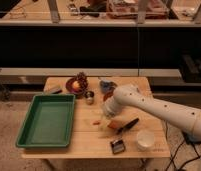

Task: Place pepper in paper cup

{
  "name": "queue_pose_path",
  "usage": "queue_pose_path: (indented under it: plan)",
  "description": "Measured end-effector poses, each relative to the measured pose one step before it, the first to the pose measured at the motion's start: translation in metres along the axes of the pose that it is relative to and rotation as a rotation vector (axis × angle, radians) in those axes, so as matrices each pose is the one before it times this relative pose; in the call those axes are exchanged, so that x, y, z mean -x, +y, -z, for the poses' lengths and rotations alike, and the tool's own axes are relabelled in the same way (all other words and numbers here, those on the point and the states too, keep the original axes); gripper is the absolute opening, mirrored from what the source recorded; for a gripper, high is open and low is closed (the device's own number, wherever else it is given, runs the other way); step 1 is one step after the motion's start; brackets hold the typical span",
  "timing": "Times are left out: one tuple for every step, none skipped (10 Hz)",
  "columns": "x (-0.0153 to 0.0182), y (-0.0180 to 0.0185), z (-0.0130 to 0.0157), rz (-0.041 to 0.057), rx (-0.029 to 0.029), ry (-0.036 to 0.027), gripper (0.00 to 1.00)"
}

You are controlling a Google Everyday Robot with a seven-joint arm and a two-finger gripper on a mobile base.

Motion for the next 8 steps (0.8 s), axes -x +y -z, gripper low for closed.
queue_pose_path:
  plan:
    - [0.0025,-0.00398,-0.00593,0.00225,-0.00735,-0.00239,0.8]
    - [0.00141,-0.00279,-0.00363,0.00109,-0.00399,0.00101,0.8]
    - [0.00038,-0.00351,-0.00466,0.00786,-0.00359,0.00512,0.8]
    - [0.0004,-0.00335,-0.00459,0.00968,-0.00399,0.0043,0.8]
    - [0.00191,-0.00274,-0.00536,0.00491,-0.00587,0.00213,0.8]
    - [0.00179,-0.00168,-0.00428,0.00417,-0.00337,-0.00051,0.8]
    - [0.00145,-0.00222,-0.00597,0.01052,-0.00407,0.00105,0.8]
    - [0.00169,-0.00205,-0.00501,0.0109,-0.0027,0.00047,0.8]
